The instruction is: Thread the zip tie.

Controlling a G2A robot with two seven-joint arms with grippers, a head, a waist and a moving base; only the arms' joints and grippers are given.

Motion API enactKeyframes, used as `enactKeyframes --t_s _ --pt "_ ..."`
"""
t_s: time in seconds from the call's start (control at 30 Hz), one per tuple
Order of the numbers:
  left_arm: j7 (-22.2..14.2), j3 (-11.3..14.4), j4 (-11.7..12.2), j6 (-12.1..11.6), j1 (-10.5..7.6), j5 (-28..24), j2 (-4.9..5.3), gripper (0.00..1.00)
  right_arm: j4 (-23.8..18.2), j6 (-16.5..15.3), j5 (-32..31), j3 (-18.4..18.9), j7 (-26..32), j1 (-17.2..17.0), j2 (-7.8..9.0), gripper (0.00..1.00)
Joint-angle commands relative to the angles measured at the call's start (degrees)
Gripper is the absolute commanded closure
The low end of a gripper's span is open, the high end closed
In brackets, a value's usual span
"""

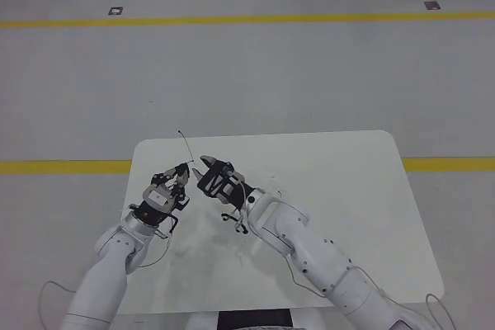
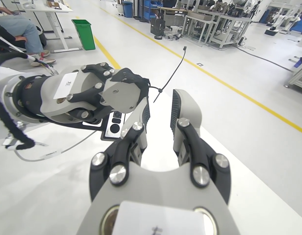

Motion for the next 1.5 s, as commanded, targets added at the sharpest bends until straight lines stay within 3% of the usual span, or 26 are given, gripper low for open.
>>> enactKeyframes --t_s 0.0,0.53,0.7,1.47 --pt "0.0 0.0 0.0 0.0 0.0 0.0 0.0 1.0 0.16 0.15 -0.02 0.02 -0.11 0.1 -0.08 0.81" --pt "0.0 0.0 0.0 0.0 0.0 0.0 0.0 1.0 1.53 -0.03 0.32 0.14 -0.46 0.69 -0.72 0.84" --pt "0.0 0.0 0.0 0.0 0.0 0.0 0.0 1.0 1.98 -0.18 0.42 0.27 -0.51 0.82 -0.88 1.0" --pt "0.0 0.0 0.0 0.0 0.0 0.0 0.0 1.0 2.28 -1.5 -1.47 2.52 -0.38 -0.52 -0.61 1.0"
